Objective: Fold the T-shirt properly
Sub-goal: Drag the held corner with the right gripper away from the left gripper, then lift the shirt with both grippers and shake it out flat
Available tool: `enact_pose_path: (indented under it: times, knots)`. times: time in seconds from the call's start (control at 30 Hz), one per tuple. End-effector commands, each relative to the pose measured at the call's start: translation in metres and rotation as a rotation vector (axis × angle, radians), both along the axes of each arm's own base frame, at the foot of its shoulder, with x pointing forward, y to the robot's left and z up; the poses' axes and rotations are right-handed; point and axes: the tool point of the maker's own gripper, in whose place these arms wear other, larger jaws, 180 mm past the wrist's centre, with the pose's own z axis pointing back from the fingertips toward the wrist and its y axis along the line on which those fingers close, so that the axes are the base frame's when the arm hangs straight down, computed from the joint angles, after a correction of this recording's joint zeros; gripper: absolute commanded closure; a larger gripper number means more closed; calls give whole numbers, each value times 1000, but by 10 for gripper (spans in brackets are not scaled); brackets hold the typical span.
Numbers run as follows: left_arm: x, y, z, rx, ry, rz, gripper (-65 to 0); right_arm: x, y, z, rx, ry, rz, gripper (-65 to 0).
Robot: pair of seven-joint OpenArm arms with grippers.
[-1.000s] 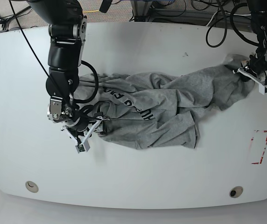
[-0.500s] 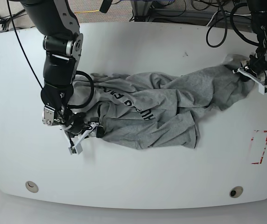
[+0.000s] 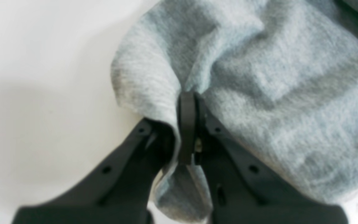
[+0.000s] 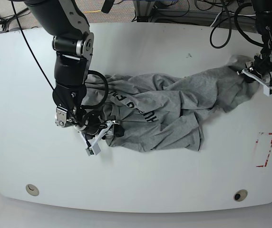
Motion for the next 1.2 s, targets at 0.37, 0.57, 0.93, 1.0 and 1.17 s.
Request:
enact_pose_path:
  times: [0.37,0.57,0.93,1.0,1.17]
  knots:
    - [-2,4,2,14,17,-7,0,16,-16,17,-27,-44,-16,-21]
    - [-1,4,2,14,15,-7,0,17,-29,19,-47,-50,-27,0]
    - [9,5,11,23,-23,-11,0,18,-53,61,-174,-160,-28,0]
    - [17,6,17,27,-54,-8,0,18,-57,68,-196,-171,-43,0]
    - [46,2,45,38,-152,-23,0,22,-68,102,-266,-227,-58,0]
